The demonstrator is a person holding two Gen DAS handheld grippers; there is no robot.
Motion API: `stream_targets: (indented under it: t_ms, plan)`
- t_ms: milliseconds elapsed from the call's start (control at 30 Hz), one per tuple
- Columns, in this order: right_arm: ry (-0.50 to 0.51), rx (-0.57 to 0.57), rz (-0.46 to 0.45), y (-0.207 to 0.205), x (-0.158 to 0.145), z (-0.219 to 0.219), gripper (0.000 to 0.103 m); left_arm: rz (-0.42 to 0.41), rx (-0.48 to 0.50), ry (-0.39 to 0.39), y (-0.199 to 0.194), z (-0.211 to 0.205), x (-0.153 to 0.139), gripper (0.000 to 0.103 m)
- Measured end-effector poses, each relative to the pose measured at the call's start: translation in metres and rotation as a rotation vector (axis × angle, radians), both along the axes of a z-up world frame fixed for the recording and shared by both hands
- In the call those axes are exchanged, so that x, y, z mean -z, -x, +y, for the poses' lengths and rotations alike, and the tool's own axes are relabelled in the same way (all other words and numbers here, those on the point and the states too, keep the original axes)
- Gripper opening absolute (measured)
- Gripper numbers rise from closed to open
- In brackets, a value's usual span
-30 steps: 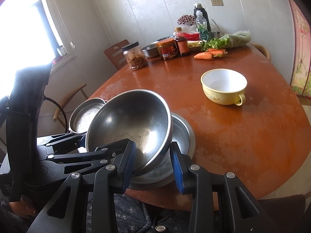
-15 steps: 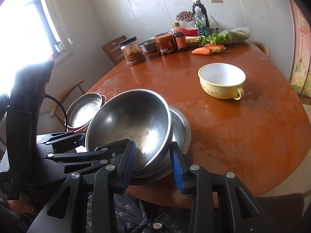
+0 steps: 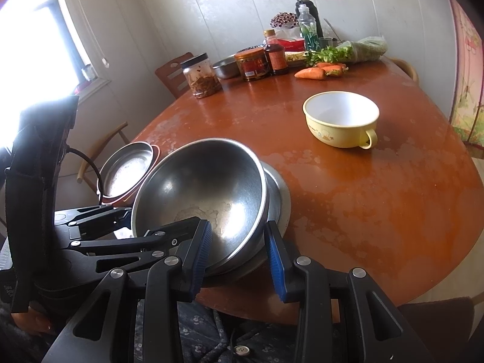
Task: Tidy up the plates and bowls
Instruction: 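Open both tools to release the small steel bowl and withdraw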
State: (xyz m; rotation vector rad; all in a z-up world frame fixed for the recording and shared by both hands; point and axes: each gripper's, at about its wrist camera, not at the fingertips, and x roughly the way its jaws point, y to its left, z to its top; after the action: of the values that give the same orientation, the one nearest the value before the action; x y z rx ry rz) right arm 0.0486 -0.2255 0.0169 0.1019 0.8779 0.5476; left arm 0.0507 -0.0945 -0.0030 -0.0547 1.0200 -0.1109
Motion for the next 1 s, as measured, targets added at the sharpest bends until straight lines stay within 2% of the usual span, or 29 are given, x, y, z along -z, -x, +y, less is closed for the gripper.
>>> stream_targets:
  t_ms: [1000]
  plan:
    - [0.007,0.002,0.005,-0.0016,0.0013,0.0008,0.04,0.004,0.004,0.006,-0.0036,0.0006,0.0035,0.042]
